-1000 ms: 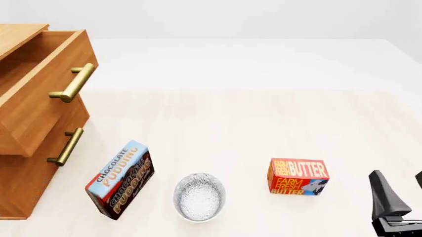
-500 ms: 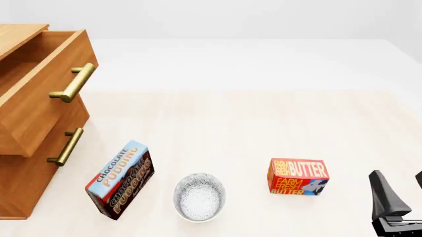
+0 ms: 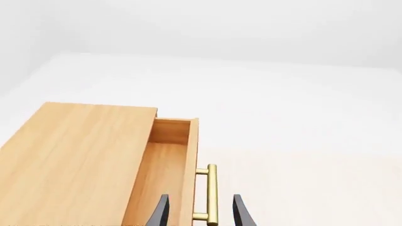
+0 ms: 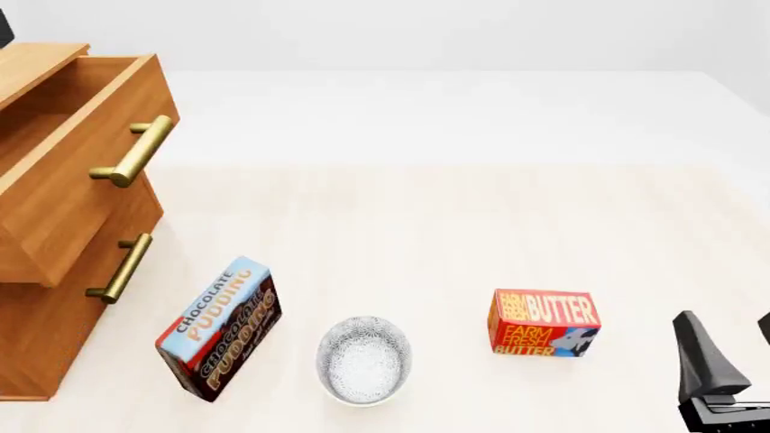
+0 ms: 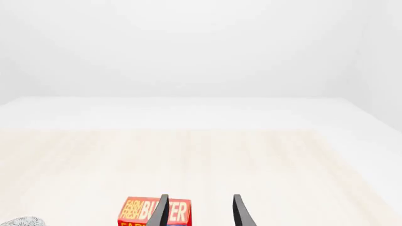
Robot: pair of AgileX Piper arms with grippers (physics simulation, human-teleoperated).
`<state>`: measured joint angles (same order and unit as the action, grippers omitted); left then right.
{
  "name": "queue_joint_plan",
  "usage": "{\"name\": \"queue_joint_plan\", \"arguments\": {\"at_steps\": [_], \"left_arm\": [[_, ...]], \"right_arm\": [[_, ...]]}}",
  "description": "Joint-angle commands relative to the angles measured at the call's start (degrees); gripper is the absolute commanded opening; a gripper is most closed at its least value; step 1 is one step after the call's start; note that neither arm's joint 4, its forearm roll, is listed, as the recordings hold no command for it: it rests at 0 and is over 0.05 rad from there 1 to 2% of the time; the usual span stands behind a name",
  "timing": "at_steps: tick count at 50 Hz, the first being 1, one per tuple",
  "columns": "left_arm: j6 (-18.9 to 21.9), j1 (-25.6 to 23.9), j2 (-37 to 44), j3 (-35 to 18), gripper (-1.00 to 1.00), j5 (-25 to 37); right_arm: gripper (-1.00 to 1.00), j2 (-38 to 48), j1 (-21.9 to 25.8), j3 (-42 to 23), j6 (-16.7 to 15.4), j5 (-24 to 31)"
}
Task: Put the bowl in the top drawer of the cabinet.
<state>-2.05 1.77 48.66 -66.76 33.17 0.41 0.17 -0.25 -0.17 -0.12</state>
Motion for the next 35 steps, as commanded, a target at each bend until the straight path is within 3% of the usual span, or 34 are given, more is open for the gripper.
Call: {"name": "queue_joint_plan", "arguments": {"at_steps": [1, 35], "left_arm": [[-1.1, 1.3, 1.6, 0.9, 1.0, -1.0], [-5.5, 1.6, 6.3, 2.6, 1.0, -3.1]], "right_arm": [[1.0, 0.0, 0.0, 0.0, 0.0, 0.0], [1.0, 0.0, 0.0, 0.0, 0.0, 0.0]]}}
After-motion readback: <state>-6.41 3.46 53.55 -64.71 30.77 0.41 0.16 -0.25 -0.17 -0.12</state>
